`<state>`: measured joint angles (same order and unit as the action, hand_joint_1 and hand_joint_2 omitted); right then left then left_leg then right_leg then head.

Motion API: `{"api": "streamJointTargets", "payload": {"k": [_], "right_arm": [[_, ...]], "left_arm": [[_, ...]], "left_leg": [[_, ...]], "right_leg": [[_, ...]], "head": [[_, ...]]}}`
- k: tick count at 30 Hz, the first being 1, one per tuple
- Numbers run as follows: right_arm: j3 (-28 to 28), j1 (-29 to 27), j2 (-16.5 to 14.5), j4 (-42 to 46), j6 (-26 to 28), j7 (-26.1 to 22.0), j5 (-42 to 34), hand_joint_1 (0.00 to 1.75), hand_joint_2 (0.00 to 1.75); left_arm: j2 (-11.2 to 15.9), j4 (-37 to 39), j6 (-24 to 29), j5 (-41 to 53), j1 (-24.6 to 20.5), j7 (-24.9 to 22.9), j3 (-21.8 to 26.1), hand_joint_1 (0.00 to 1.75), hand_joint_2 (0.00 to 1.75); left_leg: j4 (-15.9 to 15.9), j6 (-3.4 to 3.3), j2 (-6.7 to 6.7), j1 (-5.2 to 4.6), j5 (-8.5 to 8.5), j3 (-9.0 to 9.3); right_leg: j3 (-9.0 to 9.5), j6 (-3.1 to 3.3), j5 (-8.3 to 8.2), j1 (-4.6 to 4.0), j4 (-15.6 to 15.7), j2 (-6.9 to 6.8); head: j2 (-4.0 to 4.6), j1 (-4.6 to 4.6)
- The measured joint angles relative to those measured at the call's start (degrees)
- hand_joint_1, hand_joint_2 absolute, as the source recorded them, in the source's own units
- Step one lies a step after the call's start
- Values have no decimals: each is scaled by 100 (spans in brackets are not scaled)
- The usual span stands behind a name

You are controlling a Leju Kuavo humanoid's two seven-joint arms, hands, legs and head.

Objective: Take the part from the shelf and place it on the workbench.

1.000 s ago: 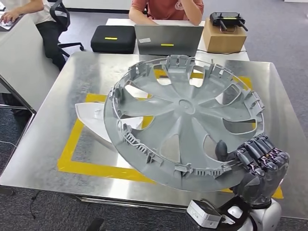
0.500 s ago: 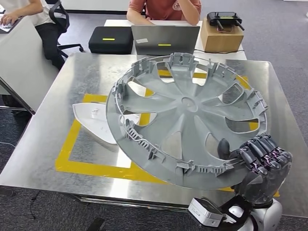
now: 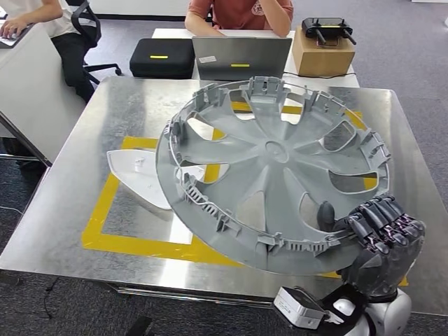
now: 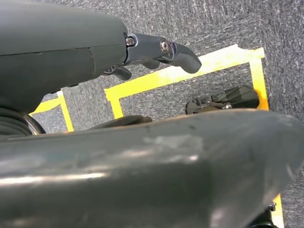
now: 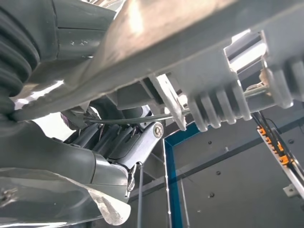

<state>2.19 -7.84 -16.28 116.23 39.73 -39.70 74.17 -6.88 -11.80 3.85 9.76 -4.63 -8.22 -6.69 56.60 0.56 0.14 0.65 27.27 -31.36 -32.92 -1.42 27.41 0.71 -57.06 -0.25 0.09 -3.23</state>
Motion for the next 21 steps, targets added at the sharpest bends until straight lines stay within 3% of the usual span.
{"api": "streamJointTargets", "payload": {"k": [5,10,15,17,21], "right_arm": [[177,37,-11,-158,-2,436,501,175,175],[397,57,-32,-399,-2,227,501,175,175],[504,99,-35,-656,-1,470,678,175,175],[523,112,-31,-798,-1,831,793,175,175],[391,149,67,-1126,-1,2179,1229,175,175]], "left_arm": [[2,0,7,-192,5,0,-71,0,0],[2,0,11,-246,6,2,-120,0,0],[4,0,10,-262,9,21,-143,0,0],[4,0,7,-282,13,30,-146,0,0],[4,0,-12,-333,27,46,-153,0,0]], "left_leg": [[0,0,0,0,0,-1],[1,1,0,0,0,-1],[1,1,0,1,1,-2],[1,1,0,1,1,-2],[1,1,0,0,1,-2]], "right_leg": [[0,0,0,0,0,-2],[-1,1,-1,0,0,-2],[-1,1,-1,0,0,-2],[-1,1,-1,0,0,-2],[-1,1,-1,0,0,-2]], "head": [[0,0],[0,0],[0,0],[0,1],[0,1]]}}
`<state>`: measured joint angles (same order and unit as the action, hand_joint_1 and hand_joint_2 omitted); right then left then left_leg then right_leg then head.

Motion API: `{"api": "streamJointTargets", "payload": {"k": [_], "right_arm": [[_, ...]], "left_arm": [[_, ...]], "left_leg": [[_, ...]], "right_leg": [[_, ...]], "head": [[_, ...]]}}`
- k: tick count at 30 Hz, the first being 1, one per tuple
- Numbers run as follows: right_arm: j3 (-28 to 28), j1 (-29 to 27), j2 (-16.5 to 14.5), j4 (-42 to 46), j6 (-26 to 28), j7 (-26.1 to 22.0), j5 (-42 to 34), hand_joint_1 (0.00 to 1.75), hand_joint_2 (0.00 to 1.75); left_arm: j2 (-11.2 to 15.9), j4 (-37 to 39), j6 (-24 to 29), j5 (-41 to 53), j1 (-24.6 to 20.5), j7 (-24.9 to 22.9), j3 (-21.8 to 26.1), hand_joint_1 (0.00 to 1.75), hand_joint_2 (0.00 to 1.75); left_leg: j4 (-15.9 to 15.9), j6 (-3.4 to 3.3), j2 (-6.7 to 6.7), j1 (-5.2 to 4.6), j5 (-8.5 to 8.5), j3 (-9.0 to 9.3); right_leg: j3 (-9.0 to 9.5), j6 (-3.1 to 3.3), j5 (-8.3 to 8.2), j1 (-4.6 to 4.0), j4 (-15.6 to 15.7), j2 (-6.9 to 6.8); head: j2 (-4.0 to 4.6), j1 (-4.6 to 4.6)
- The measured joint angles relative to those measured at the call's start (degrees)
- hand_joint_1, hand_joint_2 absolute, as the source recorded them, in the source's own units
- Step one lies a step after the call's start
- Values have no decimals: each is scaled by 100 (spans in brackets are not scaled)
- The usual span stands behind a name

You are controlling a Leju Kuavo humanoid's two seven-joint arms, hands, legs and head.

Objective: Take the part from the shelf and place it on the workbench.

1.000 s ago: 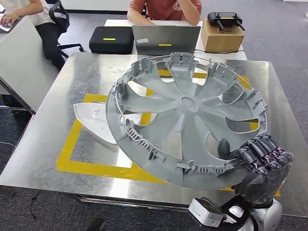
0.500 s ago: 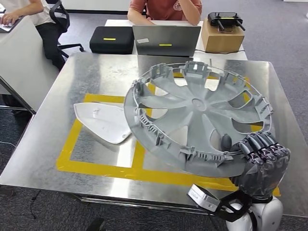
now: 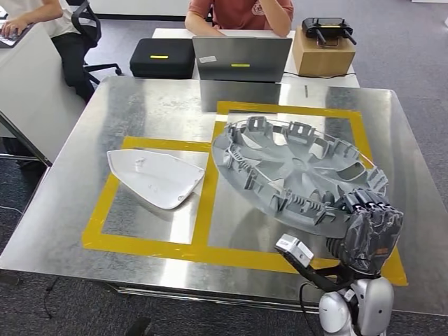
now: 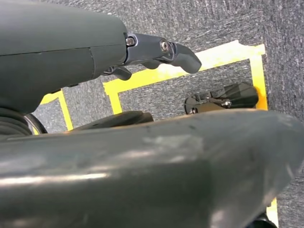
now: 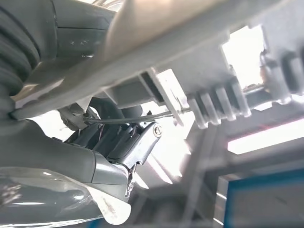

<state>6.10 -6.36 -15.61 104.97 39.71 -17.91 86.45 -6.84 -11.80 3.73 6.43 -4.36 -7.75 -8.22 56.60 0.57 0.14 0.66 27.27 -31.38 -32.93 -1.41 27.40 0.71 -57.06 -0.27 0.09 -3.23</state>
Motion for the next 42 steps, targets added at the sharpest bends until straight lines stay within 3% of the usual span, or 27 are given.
{"api": "streamJointTargets", "payload": {"k": [5,14,29,40,42], "right_arm": [[-360,23,476,-284,0,1278,342,175,175],[-724,146,1191,-705,0,2074,370,175,175],[-880,410,2244,-1142,0,2256,371,175,175],[-1299,543,2721,-1382,2,2940,371,175,175],[-1374,552,2778,-1410,2,3009,371,87,175]], "left_arm": [[0,0,-45,-9,13,43,-5,0,0],[2,0,-71,-10,18,55,-77,0,0],[15,0,-98,-8,29,56,-96,0,0],[27,0,-153,-134,50,56,-94,0,0],[30,0,-167,-159,59,56,-93,0,87]], "left_leg": [[2,-1,0,-1,1,-1],[2,-3,0,-1,3,-3],[4,-4,0,-3,3,-4],[4,-4,0,-3,3,-3],[4,-4,0,-3,3,-3]], "right_leg": [[0,0,0,2,0,0],[-2,0,0,4,0,-1],[-2,-1,0,5,1,-2],[-1,-1,0,5,1,-2],[-1,-1,0,5,1,-1]], "head": [[0,0],[0,0],[0,0],[0,0],[0,0]]}}
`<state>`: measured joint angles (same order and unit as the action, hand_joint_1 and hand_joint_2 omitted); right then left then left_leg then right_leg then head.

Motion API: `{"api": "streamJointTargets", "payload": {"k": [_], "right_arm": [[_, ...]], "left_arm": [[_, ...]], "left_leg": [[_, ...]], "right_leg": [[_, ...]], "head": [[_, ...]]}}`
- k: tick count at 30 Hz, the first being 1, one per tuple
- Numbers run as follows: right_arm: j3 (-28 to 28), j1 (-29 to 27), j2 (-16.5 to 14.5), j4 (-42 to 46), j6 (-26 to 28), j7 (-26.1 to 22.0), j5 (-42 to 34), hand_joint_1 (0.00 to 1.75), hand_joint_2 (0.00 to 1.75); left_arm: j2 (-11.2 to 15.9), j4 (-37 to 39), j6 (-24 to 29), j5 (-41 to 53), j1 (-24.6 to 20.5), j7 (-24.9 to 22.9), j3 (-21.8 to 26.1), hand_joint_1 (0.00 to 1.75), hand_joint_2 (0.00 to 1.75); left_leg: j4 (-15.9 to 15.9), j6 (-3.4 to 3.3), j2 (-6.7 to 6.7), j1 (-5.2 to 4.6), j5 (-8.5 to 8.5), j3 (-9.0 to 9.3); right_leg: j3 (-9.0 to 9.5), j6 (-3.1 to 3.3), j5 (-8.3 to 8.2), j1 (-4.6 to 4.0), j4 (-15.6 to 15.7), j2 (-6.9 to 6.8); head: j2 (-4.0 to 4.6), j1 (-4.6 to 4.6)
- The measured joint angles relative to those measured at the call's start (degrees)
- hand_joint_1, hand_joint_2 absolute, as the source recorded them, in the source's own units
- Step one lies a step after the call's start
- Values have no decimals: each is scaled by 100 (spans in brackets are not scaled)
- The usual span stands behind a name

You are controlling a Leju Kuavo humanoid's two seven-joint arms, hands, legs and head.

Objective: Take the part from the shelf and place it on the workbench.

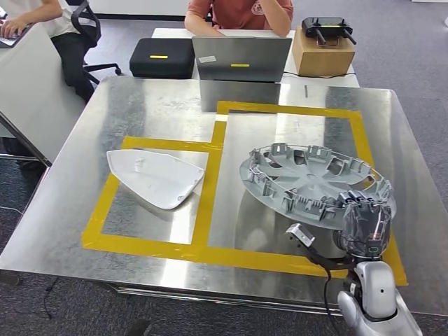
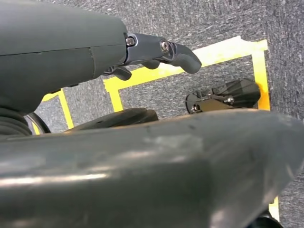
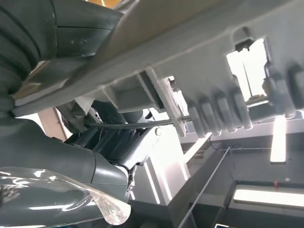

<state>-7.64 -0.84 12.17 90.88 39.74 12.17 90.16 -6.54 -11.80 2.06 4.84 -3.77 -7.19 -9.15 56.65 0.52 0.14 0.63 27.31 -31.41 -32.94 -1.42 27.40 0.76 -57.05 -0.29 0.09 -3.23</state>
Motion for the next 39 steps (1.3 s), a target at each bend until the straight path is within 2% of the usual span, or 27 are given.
{"api": "streamJointTargets", "payload": {"k": [2,7,22,24,26,28,30,31,35,37,39], "right_arm": [[-67,15,46,-31,0,73,0,0,175],[-248,72,150,-128,0,295,0,0,175],[-465,106,247,-278,2,345,0,0,175],[-486,110,252,-295,2,410,0,0,175],[-526,118,258,-320,2,510,0,0,87],[-580,124,262,-353,2,618,-5,0,0],[-667,126,257,-396,2,644,-88,0,0],[-710,127,225,-440,2,495,-238,0,0],[-702,140,-60,-914,-44,-1228,-1524,0,0],[-794,169,-128,-1085,-349,-1757,-2357,0,0],[-970,228,-121,-1143,-949,-2087,-3261,0,0]], "left_arm": [[3,0,-12,-23,8,1,2,0,175],[3,0,-16,-70,17,8,7,0,175],[5,0,-10,-71,25,12,8,0,175],[5,0,4,-69,25,16,8,0,87],[4,0,25,-65,25,27,8,0,0],[4,0,39,-63,25,36,8,0,0],[5,-1,32,-68,29,39,8,0,0],[5,-2,14,-75,30,40,7,0,0],[10,-2,-86,-98,30,84,3,0,0],[21,-2,-131,-123,31,102,2,0,0],[43,-2,-181,-152,30,111,0,0,0]], "left_leg": [[0,0,0,0,0,0],[0,0,0,0,0,1],[0,0,0,0,0,1],[0,0,0,0,0,1],[0,0,0,0,0,1],[0,0,0,0,0,1],[0,0,0,0,0,1],[0,0,0,0,0,1],[-1,0,1,2,0,1],[-1,0,1,2,0,1],[-2,0,2,3,0,1]], "right_leg": [[0,0,0,0,0,0],[0,0,0,0,0,0],[0,0,0,0,0,1],[0,0,0,0,0,1],[0,0,0,0,0,1],[0,0,0,0,0,1],[0,0,0,0,0,1],[0,0,0,0,0,2],[-1,0,0,-1,0,3],[-1,0,0,-2,0,3],[-1,1,0,-3,0,6]], "head": [[0,0],[0,1],[0,1],[0,0],[0,-1],[0,0],[0,0],[0,0],[0,1],[0,3],[0,1]]}}
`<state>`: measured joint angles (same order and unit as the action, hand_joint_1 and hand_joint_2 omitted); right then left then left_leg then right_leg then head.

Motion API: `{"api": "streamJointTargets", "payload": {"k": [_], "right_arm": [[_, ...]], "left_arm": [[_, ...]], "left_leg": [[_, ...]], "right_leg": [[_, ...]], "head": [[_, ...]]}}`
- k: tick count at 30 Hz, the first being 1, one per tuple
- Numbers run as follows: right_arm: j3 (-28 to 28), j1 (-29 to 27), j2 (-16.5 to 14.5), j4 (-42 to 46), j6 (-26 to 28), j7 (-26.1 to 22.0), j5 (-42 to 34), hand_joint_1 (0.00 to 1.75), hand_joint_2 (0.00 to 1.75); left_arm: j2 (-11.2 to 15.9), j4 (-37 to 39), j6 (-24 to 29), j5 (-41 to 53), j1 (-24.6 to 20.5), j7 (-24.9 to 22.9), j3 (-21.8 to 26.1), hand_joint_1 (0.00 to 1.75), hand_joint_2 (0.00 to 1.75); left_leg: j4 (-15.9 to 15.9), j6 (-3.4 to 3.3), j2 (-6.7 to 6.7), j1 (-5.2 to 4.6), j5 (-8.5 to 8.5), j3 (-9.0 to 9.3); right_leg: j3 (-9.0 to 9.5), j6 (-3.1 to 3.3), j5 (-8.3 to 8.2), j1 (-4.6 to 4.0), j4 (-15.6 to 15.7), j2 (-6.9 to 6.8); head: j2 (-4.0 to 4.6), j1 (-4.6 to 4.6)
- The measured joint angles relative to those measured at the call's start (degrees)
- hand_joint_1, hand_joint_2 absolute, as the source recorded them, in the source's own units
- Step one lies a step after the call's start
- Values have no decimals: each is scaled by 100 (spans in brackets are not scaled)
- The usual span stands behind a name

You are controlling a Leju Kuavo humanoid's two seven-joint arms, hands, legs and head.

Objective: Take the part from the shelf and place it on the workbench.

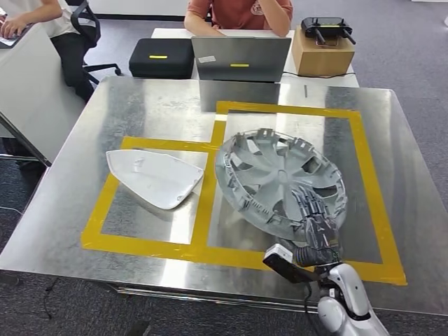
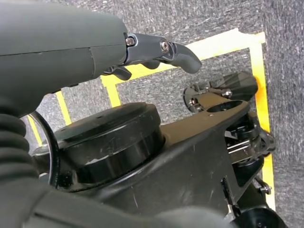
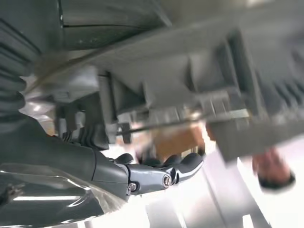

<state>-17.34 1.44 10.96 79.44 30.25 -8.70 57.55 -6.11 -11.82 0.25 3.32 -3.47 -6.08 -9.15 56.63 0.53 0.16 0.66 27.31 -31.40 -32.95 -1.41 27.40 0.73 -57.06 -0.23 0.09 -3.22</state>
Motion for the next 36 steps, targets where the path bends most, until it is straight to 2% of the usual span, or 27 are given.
{"api": "streamJointTargets", "payload": {"k": [6,8,11,17,25,33,36], "right_arm": [[-530,273,245,84,-1584,-813,-1822,0,0],[-690,351,354,152,-1911,-1003,-2177,0,0],[-868,435,476,245,-2111,-1126,-2416,0,0],[-1073,570,675,312,-2274,-1240,-2652,0,0],[-1292,710,921,408,-2110,-1018,-2488,0,0],[-1405,644,957,636,-985,-208,-1232,0,0],[-1418,634,957,681,-933,-139,-1155,0,131]], "left_arm": [[66,0,-60,-3,-6,9,-3,0,0],[80,0,-64,3,-10,10,-6,0,0],[97,0,-73,4,-12,11,-10,0,0],[109,0,-92,0,-21,9,-16,0,0],[128,0,-95,-38,-29,-24,-17,0,0],[137,1,-77,-133,-21,-30,-16,0,0],[139,2,-75,-137,-17,-31,-16,0,0]], "left_leg": [[2,0,12,-1,0,8],[4,0,13,-1,0,9],[5,0,13,-2,1,10],[6,0,14,-2,1,12],[7,-1,14,-1,0,12],[7,0,14,-2,0,9],[7,0,14,-2,0,9]], "right_leg": [[3,-1,-1,0,0,13],[4,-1,-2,0,0,13],[5,-2,-2,1,1,12],[7,-3,-6,1,1,15],[7,-3,-7,1,1,13],[6,-2,-6,0,1,9],[6,-3,-6,0,1,10]], "head": [[0,-1],[0,-1],[0,-1],[0,-1],[0,1],[0,-1],[0,-2]]}}
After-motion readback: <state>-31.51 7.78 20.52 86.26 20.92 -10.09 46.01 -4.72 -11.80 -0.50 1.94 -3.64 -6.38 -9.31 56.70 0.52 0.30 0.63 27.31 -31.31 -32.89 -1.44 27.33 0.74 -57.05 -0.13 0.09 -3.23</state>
